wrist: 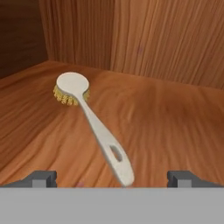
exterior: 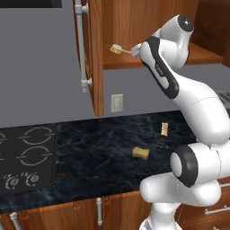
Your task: Pick the dish brush and sponge from the cabinet and place them on the counter.
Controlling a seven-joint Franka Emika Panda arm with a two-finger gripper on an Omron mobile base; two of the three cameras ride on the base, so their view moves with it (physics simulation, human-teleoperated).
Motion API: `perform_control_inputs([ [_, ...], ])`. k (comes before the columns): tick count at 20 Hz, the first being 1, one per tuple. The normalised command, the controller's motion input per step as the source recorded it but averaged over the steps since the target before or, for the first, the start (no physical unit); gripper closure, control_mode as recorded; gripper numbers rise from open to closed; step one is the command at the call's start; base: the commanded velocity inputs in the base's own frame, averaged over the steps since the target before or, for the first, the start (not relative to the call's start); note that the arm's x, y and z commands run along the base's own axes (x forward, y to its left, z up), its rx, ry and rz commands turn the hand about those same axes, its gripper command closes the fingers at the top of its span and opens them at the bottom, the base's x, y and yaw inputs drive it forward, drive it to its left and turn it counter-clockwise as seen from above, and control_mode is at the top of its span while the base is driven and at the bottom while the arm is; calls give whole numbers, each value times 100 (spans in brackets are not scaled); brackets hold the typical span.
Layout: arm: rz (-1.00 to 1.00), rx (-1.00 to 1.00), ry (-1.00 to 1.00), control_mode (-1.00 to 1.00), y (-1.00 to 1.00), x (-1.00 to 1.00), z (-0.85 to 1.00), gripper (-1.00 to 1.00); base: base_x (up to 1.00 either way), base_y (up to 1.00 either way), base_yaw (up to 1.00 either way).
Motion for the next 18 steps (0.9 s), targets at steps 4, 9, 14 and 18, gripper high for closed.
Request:
perform_control_inputs([
  [4,0,0,0,-100,0,16,-4,-100,0,0,0],
  [9,0,0,1,-100,0,18,-4,-100,0,0,0],
  [14,0,0,1,-100,3,11,-8,-100,0,0,0],
  [18,0,0,1,-100,7,11,-12,-100,0,0,0],
])
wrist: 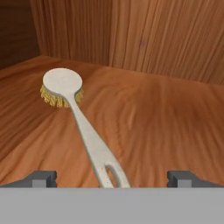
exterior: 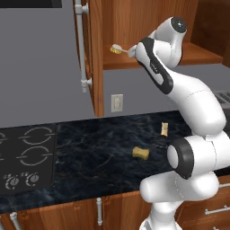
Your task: Pick the dish brush and sponge from the cabinet and place them on the counter.
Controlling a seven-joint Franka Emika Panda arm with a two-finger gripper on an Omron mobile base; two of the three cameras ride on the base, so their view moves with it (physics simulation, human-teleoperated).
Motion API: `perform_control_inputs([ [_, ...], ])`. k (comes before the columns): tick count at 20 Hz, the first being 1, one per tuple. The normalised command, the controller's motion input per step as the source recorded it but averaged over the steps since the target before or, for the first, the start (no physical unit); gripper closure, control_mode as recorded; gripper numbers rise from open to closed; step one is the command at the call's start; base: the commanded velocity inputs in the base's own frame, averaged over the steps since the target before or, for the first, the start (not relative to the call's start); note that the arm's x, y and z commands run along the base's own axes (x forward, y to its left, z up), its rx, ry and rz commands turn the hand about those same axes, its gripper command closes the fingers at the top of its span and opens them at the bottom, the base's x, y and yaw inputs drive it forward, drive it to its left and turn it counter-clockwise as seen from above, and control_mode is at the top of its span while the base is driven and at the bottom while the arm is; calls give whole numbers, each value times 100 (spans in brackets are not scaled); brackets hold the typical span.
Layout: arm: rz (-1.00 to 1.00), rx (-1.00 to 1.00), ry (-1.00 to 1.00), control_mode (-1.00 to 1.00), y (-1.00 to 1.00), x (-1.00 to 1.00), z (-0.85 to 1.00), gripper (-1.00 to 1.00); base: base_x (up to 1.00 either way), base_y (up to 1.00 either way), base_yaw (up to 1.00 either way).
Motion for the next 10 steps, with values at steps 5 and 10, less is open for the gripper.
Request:
perform_control_inputs([
  [5,0,0,0,-100,4,11,-10,-100,0,0,0],
  [10,0,0,0,-100,0,16,-4,-100,0,0,0],
])
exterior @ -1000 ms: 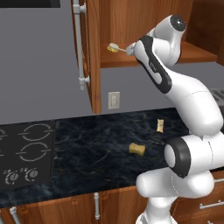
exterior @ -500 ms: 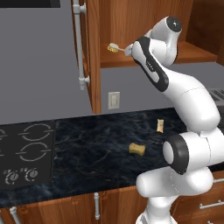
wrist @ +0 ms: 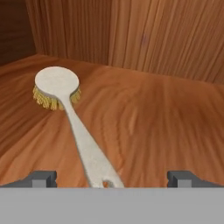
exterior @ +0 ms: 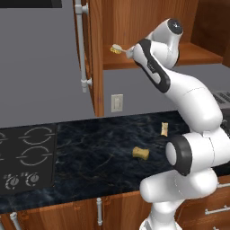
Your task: Pick the dish brush and sponge from the cabinet and place them on the counter.
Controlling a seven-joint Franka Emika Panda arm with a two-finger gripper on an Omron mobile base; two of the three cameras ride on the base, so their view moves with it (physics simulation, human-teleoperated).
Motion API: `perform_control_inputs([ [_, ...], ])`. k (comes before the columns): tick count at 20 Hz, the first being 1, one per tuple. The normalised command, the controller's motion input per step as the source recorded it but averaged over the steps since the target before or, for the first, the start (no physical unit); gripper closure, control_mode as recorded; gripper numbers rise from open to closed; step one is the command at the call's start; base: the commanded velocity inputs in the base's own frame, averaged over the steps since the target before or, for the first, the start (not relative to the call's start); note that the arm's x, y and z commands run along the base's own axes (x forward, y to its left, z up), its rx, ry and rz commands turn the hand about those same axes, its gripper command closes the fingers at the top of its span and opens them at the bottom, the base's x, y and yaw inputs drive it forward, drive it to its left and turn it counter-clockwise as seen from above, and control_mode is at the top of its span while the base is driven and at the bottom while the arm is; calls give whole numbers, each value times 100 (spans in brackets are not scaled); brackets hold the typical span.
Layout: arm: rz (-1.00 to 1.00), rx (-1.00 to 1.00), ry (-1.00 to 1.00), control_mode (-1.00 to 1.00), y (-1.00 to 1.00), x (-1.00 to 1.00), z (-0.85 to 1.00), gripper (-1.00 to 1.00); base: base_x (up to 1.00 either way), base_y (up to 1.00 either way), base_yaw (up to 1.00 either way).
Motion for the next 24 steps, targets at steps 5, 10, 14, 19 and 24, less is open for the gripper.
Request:
perform_control_inputs([
  [5,0,0,2,-100,1,21,-10,100,0,0,0],
  [10,0,0,6,-100,1,4,-25,100,0,0,0],
  [14,0,0,7,-100,0,-5,-27,100,0,0,0],
  [19,0,0,8,-100,0,-17,-29,100,0,0,0],
  [24,0,0,2,-100,0,-29,-30,100,0,0,0],
])
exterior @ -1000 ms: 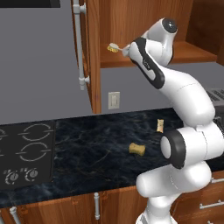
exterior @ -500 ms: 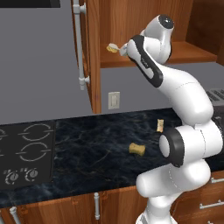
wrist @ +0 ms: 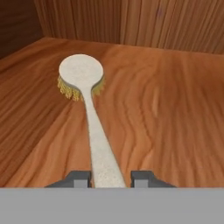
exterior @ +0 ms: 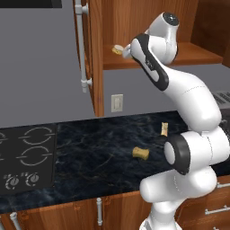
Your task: Pick the dish brush and sponge from the cabinet and place them on the counter.
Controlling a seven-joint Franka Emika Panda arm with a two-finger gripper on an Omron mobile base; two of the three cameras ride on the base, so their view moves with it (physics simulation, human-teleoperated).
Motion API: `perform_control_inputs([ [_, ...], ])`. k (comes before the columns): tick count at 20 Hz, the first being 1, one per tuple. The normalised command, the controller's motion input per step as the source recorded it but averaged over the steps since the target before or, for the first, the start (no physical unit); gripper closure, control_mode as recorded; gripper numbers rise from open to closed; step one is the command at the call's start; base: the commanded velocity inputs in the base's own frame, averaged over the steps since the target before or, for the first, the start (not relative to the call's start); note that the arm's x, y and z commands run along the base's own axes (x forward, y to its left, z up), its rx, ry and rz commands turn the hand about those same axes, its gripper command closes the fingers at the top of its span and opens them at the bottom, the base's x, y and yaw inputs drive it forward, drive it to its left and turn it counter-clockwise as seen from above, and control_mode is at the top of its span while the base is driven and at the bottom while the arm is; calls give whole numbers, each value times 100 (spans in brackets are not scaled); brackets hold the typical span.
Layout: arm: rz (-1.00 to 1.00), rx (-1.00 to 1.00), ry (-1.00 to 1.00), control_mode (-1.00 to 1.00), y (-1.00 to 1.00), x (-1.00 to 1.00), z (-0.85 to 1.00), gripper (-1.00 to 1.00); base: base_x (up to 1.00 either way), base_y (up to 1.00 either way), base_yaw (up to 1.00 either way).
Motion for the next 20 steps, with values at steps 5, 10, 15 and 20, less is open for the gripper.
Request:
perform_control_inputs([
  [5,0,0,0,-100,0,-35,-41,100,0,0,0],
  [10,0,0,0,-100,-4,-45,-37,100,0,0,0],
  [15,0,0,0,-100,-13,-69,-16,100,0,0,0],
  [20,0,0,0,-100,-15,-82,-4,100,0,0,0],
])
